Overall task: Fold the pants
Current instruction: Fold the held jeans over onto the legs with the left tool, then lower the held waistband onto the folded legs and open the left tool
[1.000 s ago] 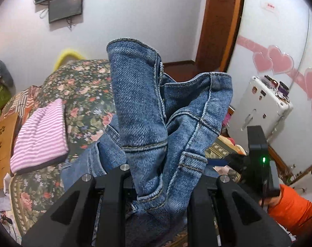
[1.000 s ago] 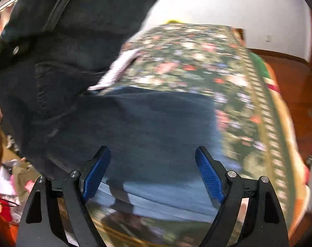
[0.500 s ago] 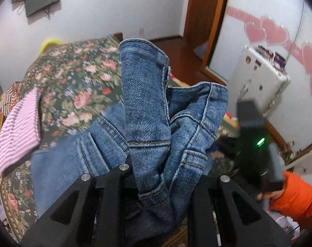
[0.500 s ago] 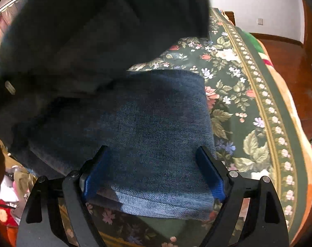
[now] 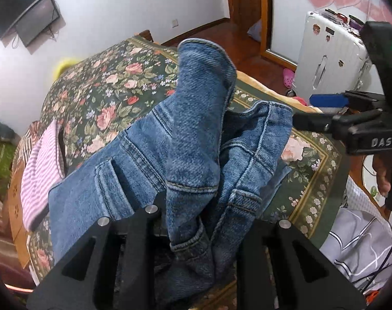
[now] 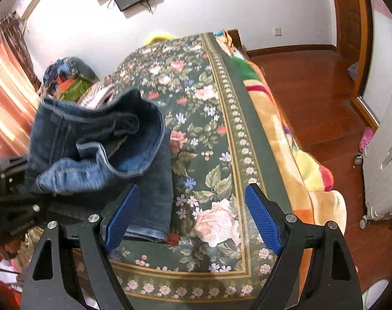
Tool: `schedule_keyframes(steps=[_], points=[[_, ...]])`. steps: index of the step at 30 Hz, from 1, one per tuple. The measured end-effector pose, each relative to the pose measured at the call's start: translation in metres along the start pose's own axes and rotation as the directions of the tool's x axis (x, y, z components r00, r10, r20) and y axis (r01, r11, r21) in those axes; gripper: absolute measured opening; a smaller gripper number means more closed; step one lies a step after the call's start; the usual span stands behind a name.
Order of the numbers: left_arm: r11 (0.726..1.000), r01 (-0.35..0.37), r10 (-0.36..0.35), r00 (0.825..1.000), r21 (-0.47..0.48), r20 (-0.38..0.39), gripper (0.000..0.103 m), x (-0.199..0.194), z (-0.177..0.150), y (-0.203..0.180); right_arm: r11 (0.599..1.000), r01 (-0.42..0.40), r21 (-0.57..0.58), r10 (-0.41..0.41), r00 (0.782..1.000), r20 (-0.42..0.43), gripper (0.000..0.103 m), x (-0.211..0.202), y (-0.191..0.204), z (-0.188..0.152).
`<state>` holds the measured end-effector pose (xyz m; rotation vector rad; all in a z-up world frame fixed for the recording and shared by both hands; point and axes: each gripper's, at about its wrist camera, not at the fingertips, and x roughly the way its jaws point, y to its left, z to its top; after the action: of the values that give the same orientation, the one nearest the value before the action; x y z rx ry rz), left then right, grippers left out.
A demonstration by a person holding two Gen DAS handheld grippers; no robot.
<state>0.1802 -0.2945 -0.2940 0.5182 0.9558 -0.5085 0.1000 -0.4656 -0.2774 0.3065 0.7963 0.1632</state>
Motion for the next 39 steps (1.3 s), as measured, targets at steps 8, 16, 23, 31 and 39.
schedule_keyframes(steps=[8,16,23,31,39], points=[[0.999,0.024,-0.024,1.0,-0.029,-0.018,0.019,-0.007,-0.002,0.007,0.997,-0.07,-0.024,0.07,0.997,0.03,0.082,-0.001,0.021,0.0],[0.997,0.083,-0.083,0.996,0.003,-0.045,0.021,0.0,-0.012,0.013,0.994,-0.111,0.019,0.111,0.994,-0.01,0.082,0.031,0.027,0.001],[0.979,0.186,-0.19,0.981,-0.088,-0.037,0.022,0.006,-0.017,0.032,0.993,-0.121,0.002,0.121,0.992,-0.021,0.082,0.035,0.031,0.001],[0.991,0.13,-0.132,0.991,-0.043,-0.036,0.022,0.004,-0.019,0.021,0.995,-0.102,-0.014,0.102,0.994,-0.035,0.082,0.039,0.033,0.001],[0.993,0.114,-0.114,0.993,-0.018,-0.029,0.022,-0.014,-0.017,0.024,0.991,-0.112,-0.068,0.109,0.993,-0.036,0.082,0.04,0.047,0.0]])
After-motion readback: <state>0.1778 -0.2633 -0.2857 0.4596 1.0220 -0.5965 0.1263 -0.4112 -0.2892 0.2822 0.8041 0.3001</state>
